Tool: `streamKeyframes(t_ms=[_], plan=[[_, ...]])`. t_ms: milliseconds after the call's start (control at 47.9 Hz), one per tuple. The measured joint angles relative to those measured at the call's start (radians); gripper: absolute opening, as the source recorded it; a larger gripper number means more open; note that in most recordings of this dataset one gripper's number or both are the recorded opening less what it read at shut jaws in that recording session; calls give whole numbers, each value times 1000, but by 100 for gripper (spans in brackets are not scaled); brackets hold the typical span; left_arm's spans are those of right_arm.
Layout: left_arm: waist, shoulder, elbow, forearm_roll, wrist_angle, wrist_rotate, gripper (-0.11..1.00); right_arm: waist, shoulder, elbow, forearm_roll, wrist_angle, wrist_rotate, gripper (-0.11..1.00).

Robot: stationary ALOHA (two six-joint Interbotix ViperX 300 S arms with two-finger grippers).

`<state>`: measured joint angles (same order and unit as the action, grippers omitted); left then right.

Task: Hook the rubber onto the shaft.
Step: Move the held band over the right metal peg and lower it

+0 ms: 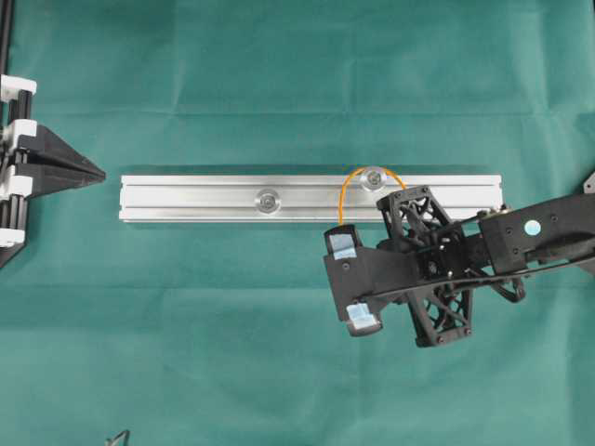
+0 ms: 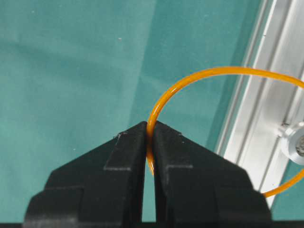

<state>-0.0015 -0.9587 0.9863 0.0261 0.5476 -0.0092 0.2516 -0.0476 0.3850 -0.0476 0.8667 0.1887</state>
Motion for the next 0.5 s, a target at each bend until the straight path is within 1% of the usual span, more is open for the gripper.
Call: streamKeyframes(t_ms=[355, 439, 501], plan=[[0, 0, 0, 0, 2, 0, 0, 8, 3, 0, 6, -2, 2, 6], [0, 0, 0, 0, 0, 0, 0, 8, 2, 2, 8, -11, 17, 6], [0, 0, 0, 0, 2, 0, 0, 6, 2, 2, 8, -21, 41, 6]])
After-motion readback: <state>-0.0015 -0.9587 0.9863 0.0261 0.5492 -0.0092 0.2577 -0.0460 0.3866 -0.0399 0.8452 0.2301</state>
